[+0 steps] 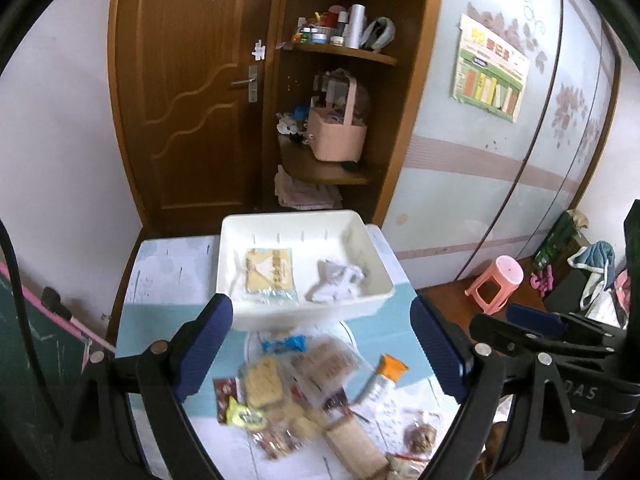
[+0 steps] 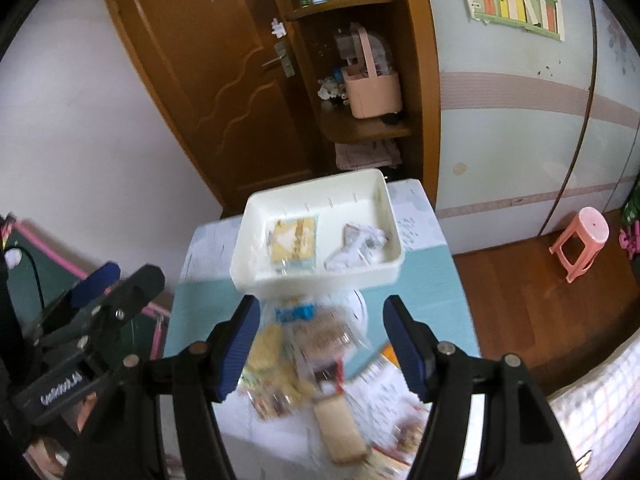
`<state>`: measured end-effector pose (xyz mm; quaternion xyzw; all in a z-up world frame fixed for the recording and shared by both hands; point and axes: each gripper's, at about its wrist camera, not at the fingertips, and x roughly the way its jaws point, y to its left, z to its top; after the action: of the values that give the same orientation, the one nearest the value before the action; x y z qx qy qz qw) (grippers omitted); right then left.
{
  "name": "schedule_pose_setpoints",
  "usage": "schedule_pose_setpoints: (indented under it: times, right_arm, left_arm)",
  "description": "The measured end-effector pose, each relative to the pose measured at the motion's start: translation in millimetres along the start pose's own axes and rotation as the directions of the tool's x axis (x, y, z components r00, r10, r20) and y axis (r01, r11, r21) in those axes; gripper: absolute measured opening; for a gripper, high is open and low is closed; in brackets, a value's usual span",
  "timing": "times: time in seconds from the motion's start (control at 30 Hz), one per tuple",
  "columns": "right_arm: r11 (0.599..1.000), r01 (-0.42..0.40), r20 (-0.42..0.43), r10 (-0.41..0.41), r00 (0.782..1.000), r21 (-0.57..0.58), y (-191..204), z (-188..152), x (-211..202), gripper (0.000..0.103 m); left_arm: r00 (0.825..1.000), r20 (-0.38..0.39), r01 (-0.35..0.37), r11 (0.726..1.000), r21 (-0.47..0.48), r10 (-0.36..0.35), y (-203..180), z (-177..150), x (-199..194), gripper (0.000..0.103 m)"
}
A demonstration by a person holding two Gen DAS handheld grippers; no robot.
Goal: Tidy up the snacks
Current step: 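Withdraw both grippers from the tray back over the snacks, then grasp the barcode snack pack with the left gripper while the right grasps the nut bag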
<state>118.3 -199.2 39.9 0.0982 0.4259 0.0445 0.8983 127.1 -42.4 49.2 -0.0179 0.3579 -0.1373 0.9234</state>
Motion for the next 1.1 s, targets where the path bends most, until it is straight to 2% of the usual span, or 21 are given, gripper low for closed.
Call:
schedule_pose_setpoints:
  times: [0.23, 0.33, 0.4, 0.57, 0.8, 0.93, 1.1]
  right_arm:
    - [0.999, 0.013, -0.051, -0.016, 0.999, -0.047, -51.6, -55.9, -28.0, 0.065]
    - [0.998, 0.016, -0.089, -0.022, 0.996, -0.065, -80.9, -89.7, -21.8, 0.065]
    - [0.998, 0.015, -0.097, -0.021, 0.995, -0.065, -85.7, -95.8, -20.2, 0.065]
    - [0.999, 0.003, -0.174, -0.012, 0.985, -0.050, -107.2, -130.8, 1.8, 0.065]
    - [0.998, -0.002, -0.243, -0.011, 0.970, -0.055, -114.7, -163.2, 32.7, 0.065]
    - [0.999, -0.001, -0.294, -0.013, 0.956, -0.049, -119.5, -175.4, 61.0, 0.065]
    - [0.999, 0.004, -0.350, -0.016, 0.937, -0.034, -124.8, -186.0, 100.6, 0.065]
  left_arm:
    - [0.999, -0.041, -0.029, 0.999, 0.028, 0.030, -47.6, -62.5, -11.5, 0.090]
    - [0.994, -0.097, -0.038, 0.999, 0.010, 0.039, -58.1, -95.5, -6.1, 0.090]
    - [0.989, -0.142, -0.044, 0.999, -0.008, 0.043, -61.7, -116.1, -0.7, 0.090]
    - [0.971, -0.231, -0.064, 0.997, -0.031, 0.055, -63.4, -164.9, 12.4, 0.090]
    - [0.935, -0.353, -0.021, 0.999, 0.040, 0.034, -81.8, -233.8, 48.4, 0.090]
    - [0.918, -0.396, 0.012, 0.999, 0.043, 0.006, -93.8, -264.9, 72.4, 0.090]
    - [0.911, -0.412, 0.029, 1.000, 0.008, -0.023, -99.4, -287.7, 94.1, 0.090]
